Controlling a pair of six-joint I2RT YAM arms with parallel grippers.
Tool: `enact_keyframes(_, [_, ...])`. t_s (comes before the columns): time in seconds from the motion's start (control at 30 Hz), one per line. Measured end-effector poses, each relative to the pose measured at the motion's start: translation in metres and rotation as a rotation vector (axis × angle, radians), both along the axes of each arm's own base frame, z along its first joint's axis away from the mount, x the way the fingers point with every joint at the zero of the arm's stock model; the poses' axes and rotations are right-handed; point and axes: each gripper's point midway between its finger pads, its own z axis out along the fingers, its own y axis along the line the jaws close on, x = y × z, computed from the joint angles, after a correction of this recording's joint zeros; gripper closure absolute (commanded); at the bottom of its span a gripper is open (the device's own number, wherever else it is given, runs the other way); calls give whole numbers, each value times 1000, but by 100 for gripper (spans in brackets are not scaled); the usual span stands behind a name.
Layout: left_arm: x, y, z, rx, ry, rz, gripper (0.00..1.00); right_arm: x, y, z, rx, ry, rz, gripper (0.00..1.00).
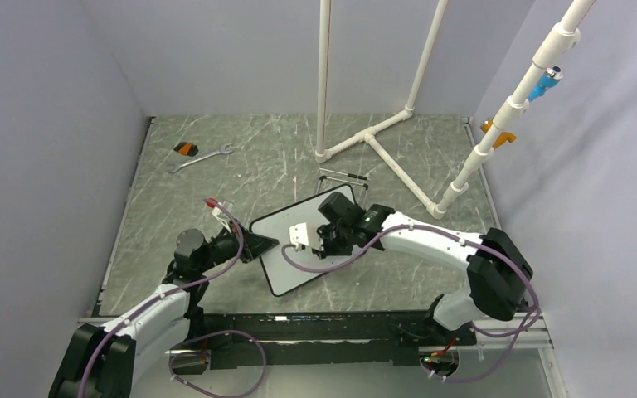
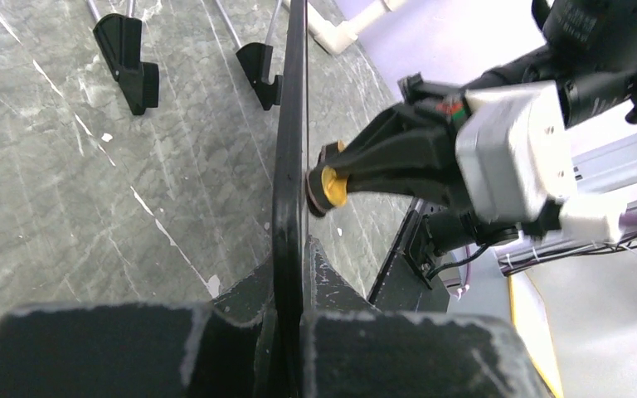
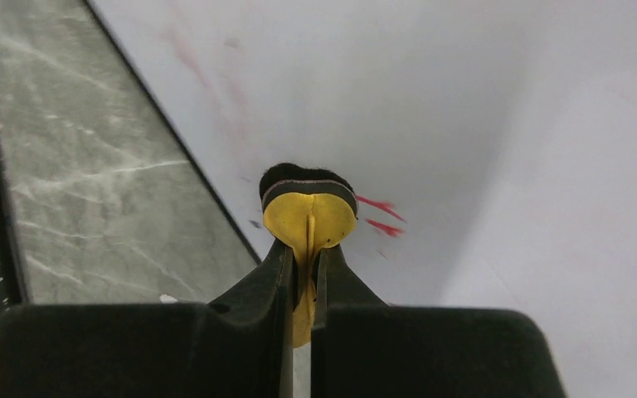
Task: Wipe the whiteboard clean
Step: Erase the whiteboard at the center of the board.
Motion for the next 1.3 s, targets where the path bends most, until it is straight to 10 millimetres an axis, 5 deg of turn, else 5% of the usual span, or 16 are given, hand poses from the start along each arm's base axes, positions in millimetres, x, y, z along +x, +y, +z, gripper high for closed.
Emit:
enact_keyframes(0.33, [0, -1, -2, -1, 6, -7, 100, 65, -11, 48, 170, -159, -269, 100])
enact_keyframes(0.47, [0, -1, -2, -1, 8, -7, 100, 54, -8, 40, 143, -133, -200, 100])
enact_keyframes(0.7, [-1, -1, 0, 0, 2, -9, 100, -6, 1, 3, 3, -7, 66, 100])
enact_keyframes(0.83, [-2, -1, -1, 0, 3, -9, 100, -8, -2, -3, -19, 13, 52, 100])
enact_keyframes(1.17, [2, 0, -1, -1, 5, 4, 100, 67, -19, 40, 142, -147, -300, 100])
enact_keyframes(1.3, [2, 0, -2, -4, 12, 5, 100, 70, -19, 41, 145, -155, -298, 100])
